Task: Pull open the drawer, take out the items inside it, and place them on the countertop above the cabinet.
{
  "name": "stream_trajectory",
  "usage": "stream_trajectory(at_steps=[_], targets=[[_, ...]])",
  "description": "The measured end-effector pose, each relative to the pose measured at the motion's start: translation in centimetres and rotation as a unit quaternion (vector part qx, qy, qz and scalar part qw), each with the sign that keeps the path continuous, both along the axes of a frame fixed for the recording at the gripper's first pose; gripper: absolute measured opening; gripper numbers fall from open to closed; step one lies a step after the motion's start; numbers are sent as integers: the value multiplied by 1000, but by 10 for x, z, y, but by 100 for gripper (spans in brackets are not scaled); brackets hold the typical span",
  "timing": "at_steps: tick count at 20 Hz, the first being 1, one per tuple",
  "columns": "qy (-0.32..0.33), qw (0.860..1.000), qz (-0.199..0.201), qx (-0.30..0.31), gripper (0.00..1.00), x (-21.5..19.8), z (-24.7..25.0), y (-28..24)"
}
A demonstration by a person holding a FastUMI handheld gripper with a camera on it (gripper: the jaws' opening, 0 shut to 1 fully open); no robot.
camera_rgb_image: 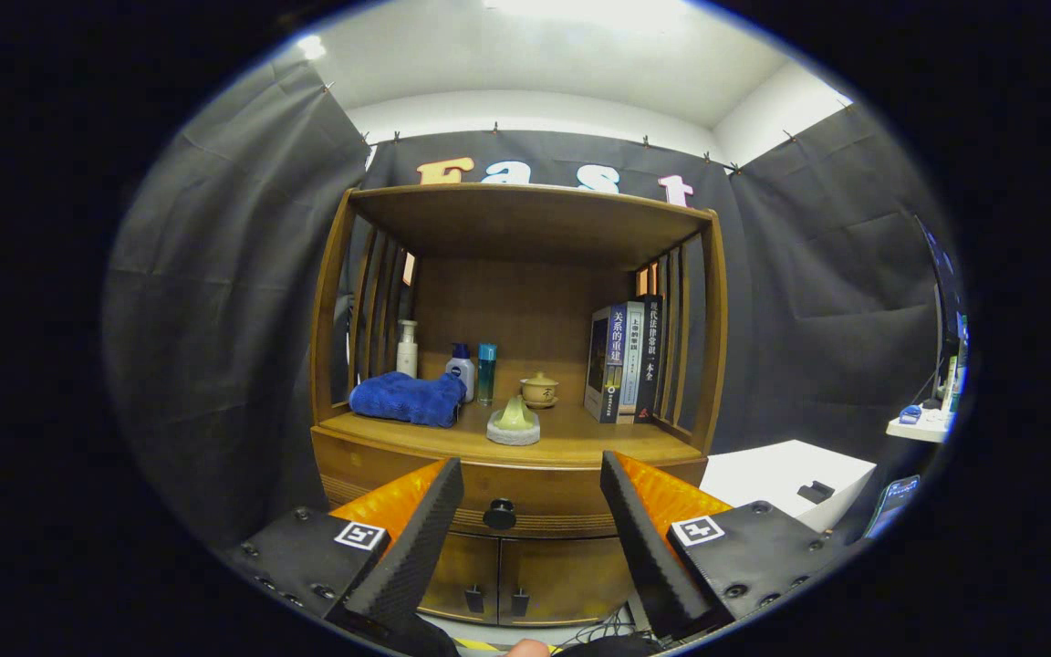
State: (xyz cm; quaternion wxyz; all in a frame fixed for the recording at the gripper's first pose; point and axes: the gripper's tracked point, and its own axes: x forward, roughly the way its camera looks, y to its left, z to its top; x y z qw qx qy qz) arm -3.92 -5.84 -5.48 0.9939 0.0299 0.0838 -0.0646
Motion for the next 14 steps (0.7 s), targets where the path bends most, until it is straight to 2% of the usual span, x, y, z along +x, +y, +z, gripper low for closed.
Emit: stream_trajectory(at_steps=[14], targets=[[-9, 1000, 3, 9, 98, -1, -1, 2]])
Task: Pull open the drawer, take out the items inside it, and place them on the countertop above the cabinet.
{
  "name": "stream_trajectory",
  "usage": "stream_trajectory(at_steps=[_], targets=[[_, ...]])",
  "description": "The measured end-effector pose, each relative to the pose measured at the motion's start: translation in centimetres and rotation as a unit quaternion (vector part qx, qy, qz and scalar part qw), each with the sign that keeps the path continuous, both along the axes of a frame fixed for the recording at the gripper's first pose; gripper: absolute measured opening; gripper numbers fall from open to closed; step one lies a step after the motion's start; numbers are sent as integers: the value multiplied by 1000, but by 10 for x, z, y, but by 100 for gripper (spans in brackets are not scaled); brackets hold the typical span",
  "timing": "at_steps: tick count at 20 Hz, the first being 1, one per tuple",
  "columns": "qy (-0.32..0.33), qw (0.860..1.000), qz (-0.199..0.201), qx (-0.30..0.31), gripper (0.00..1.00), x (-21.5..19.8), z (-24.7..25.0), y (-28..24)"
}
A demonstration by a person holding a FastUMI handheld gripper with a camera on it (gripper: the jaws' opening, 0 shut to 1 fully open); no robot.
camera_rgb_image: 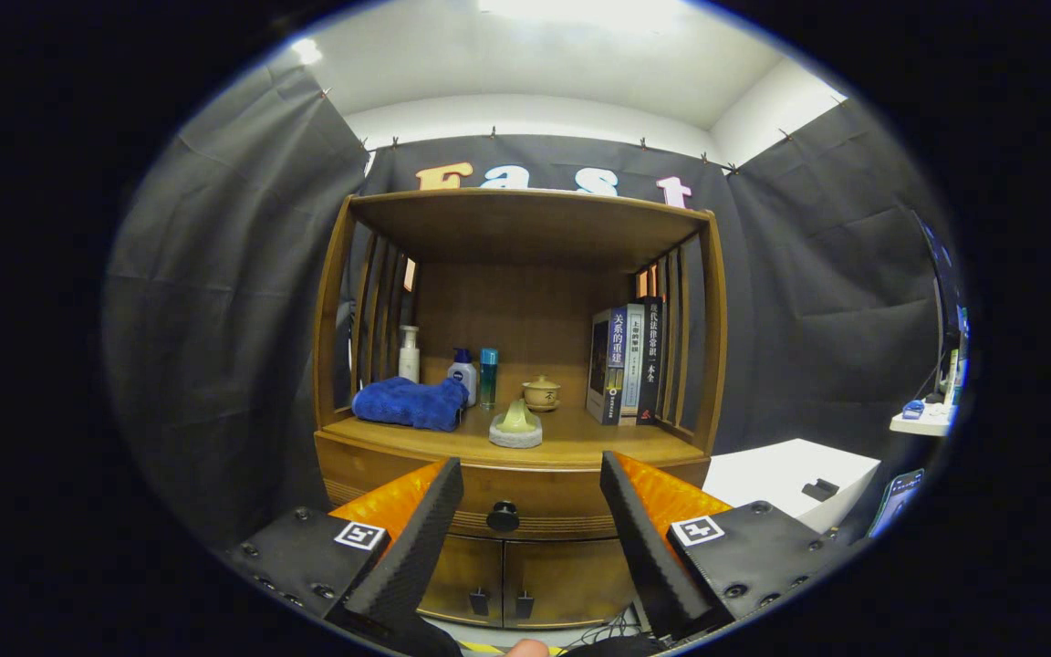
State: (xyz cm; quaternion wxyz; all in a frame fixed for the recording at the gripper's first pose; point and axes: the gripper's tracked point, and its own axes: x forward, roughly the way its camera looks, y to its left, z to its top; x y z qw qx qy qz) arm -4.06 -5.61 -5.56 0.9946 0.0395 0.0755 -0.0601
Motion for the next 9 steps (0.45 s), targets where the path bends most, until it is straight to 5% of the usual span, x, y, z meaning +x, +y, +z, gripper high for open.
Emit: stream_trajectory(at_steps=[9], targets=[[4, 1000, -1, 0, 98, -1, -2, -1]])
